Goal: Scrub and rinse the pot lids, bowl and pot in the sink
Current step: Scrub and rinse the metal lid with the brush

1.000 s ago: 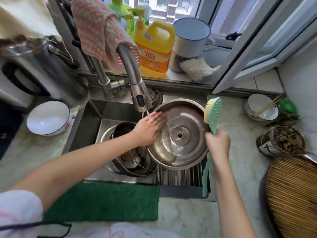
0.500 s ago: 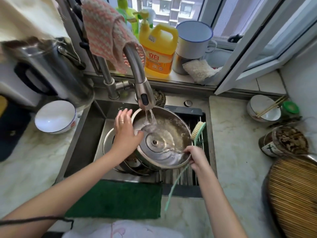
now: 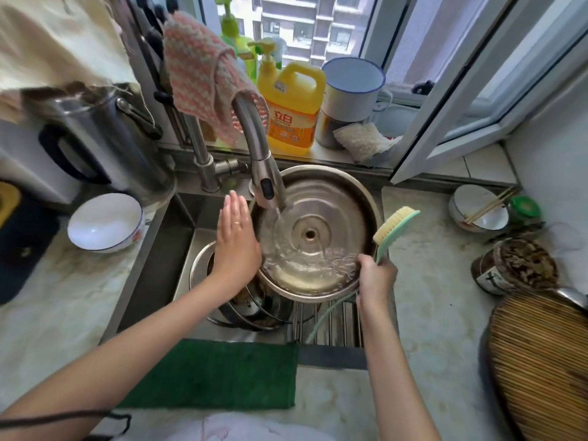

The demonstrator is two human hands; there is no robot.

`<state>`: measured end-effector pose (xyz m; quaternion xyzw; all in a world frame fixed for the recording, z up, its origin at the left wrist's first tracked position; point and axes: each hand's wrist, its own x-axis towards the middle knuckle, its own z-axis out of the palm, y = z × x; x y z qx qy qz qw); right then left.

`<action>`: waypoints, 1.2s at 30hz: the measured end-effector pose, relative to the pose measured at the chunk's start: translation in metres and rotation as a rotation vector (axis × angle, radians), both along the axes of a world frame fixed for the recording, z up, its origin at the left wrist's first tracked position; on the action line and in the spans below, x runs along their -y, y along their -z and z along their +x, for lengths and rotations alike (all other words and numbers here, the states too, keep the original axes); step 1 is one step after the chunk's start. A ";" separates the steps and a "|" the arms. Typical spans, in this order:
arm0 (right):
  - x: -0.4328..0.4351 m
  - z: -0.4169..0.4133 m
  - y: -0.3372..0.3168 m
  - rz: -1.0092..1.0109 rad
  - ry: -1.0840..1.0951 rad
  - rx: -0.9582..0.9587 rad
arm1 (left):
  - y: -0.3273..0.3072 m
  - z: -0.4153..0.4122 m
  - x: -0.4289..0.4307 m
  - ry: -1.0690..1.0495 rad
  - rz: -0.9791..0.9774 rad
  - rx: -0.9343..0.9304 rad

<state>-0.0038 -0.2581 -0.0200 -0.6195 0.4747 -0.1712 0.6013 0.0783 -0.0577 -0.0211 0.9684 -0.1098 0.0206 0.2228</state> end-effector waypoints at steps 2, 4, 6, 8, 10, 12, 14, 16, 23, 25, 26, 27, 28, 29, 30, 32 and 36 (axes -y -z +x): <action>0.006 0.000 -0.012 -0.148 -0.016 -0.065 | 0.013 -0.013 0.014 0.046 0.167 -0.045; 0.011 -0.001 -0.025 -0.271 -0.036 -0.128 | 0.031 -0.025 0.029 0.216 0.202 -0.083; 0.014 -0.003 -0.034 -0.376 -0.057 -0.160 | 0.042 -0.030 0.040 0.504 0.253 -0.088; 0.015 -0.006 -0.042 -0.506 -0.085 -0.174 | 0.044 -0.022 0.048 0.694 0.320 -0.079; 0.016 -0.009 -0.049 -0.659 -0.115 -0.190 | 0.047 -0.007 0.052 0.697 0.402 -0.106; 0.016 -0.011 -0.055 -0.773 -0.110 -0.198 | 0.047 0.002 0.054 0.637 0.441 -0.074; 0.020 -0.010 -0.057 -0.820 -0.075 -0.181 | 0.046 -0.002 0.068 0.567 0.379 -0.131; 0.021 -0.010 -0.057 -0.877 -0.051 -0.133 | 0.038 -0.017 0.084 0.570 0.219 -0.264; 0.007 -0.012 -0.070 -1.002 0.030 -0.116 | 0.016 -0.094 0.122 0.809 -0.298 -0.469; 0.004 -0.008 -0.078 -0.961 0.034 -0.189 | 0.014 -0.109 0.136 0.674 -0.432 -0.521; 0.003 -0.006 -0.081 -0.941 0.027 -0.233 | 0.014 -0.113 0.142 0.582 -0.542 -0.603; 0.002 -0.004 -0.084 -0.918 0.018 -0.274 | 0.009 -0.117 0.146 0.427 -0.682 -0.689; 0.001 -0.002 -0.086 -0.892 0.006 -0.307 | 0.003 -0.119 0.148 0.285 -0.796 -0.746; 0.001 0.000 -0.090 -0.870 -0.010 -0.331 | -0.001 -0.120 0.150 0.145 -0.934 -0.809; -0.001 0.003 -0.093 -0.856 -0.034 -0.350 | -0.004 -0.122 0.151 0.067 -1.035 -0.795; -0.005 0.008 -0.099 -0.850 -0.116 -0.363 | -0.017 -0.123 0.146 0.077 -1.185 -0.723; -0.016 0.010 -0.106 -0.861 -0.333 -0.249 | -0.031 -0.102 0.130 0.108 -1.350 -0.672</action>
